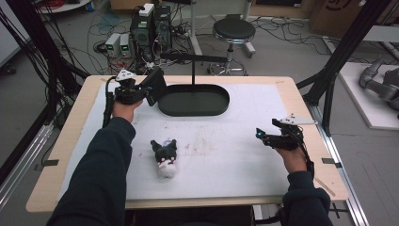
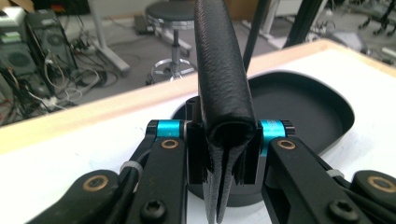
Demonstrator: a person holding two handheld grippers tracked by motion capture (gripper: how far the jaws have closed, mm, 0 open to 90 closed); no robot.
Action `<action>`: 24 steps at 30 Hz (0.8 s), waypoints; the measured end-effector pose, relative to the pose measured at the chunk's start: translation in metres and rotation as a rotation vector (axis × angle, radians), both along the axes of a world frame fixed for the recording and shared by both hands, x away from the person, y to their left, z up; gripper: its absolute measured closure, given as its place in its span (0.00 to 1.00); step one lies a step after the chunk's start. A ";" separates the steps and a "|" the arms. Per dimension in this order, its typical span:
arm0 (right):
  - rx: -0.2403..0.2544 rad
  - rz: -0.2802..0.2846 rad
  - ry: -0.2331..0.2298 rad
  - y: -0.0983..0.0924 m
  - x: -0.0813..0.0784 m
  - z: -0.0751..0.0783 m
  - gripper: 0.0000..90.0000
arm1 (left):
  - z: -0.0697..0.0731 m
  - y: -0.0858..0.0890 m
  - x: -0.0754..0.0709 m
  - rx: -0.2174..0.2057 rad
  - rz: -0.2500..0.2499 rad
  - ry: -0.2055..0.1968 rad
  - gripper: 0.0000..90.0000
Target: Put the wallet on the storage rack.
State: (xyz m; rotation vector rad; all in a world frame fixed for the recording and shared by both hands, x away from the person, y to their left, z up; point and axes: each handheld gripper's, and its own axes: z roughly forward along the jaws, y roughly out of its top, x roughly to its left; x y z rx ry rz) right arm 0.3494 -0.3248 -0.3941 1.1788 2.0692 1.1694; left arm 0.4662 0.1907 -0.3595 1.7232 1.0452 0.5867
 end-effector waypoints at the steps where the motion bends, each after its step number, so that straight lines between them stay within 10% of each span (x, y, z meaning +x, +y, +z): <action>1: 0.003 -0.001 0.001 -0.001 0.000 0.000 0.22 | -0.002 -0.003 0.002 0.003 -0.001 -0.003 0.86; 15: 0.009 -0.001 0.007 -0.004 0.000 -0.002 0.22 | -0.011 -0.052 0.045 0.118 -0.030 -0.003 0.87; 24: 0.020 0.003 0.009 -0.007 -0.002 -0.004 0.22 | -0.027 -0.061 0.056 0.288 0.053 -0.014 0.87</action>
